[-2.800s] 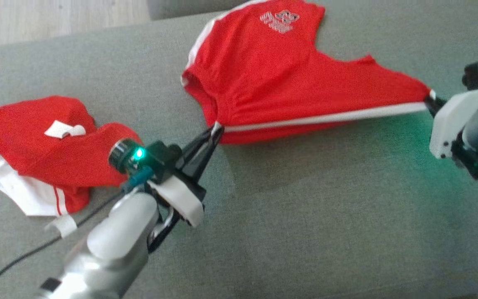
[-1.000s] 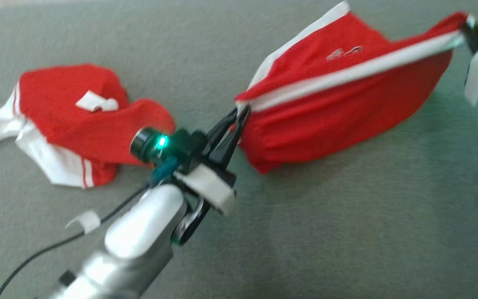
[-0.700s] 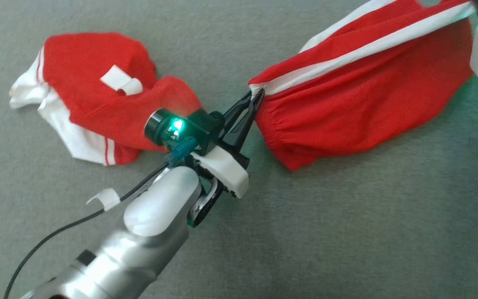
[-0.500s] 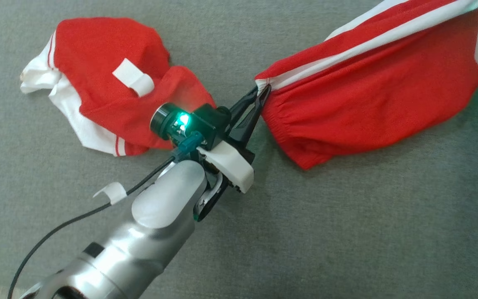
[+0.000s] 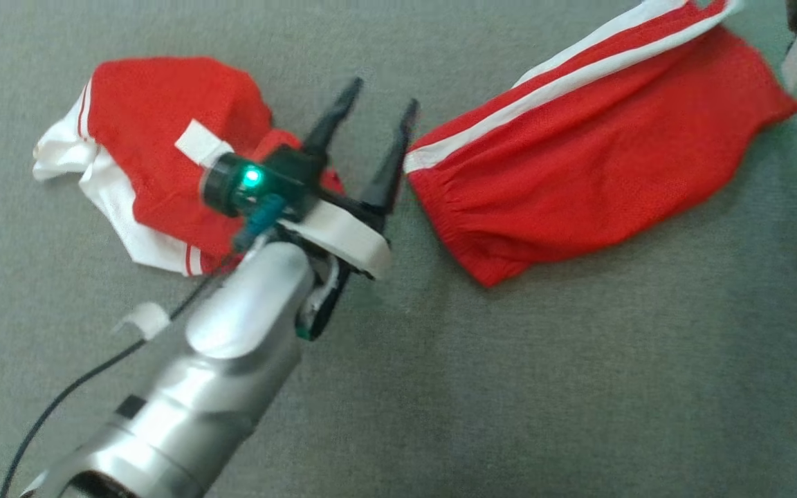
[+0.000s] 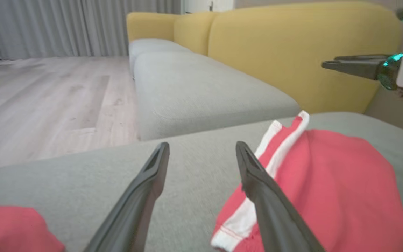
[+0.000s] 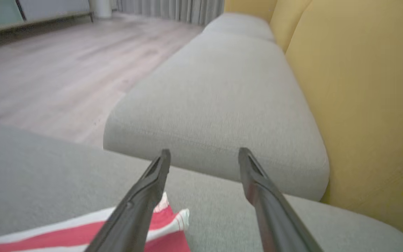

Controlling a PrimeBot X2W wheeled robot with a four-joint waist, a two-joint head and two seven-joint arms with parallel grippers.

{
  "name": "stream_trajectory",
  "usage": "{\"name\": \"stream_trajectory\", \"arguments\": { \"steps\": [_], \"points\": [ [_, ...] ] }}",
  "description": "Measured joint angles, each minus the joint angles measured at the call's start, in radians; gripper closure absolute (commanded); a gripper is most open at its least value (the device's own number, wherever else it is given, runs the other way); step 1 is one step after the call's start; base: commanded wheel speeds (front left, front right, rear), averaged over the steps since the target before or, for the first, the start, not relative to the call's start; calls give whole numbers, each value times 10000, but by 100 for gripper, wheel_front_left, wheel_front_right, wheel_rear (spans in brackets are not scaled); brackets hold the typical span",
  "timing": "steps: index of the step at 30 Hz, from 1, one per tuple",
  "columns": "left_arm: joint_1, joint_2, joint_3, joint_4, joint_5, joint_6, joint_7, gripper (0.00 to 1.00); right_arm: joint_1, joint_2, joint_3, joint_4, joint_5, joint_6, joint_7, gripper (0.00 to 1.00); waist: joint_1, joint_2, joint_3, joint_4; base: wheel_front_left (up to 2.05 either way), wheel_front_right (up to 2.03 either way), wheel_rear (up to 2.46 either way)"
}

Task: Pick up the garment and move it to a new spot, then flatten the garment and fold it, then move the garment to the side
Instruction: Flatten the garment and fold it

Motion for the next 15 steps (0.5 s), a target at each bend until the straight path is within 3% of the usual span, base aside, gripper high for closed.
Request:
{"name": "stream_trajectory", "arguments": {
  "steps": [7, 15],
  "points": [
    [921, 690, 1616, -1766, 27, 504, -73, 0, 772, 366, -221, -487, 627, 0, -1783, 0, -1, 0, -909, -492, 0, 0, 0],
    [3179, 1047, 2871, -2915, 280, 665, -73, 0, 3151, 917, -646, -1582, 775, 0, -2184, 0, -2, 1, -1897, -1197, 0, 0, 0]
  ]
}}
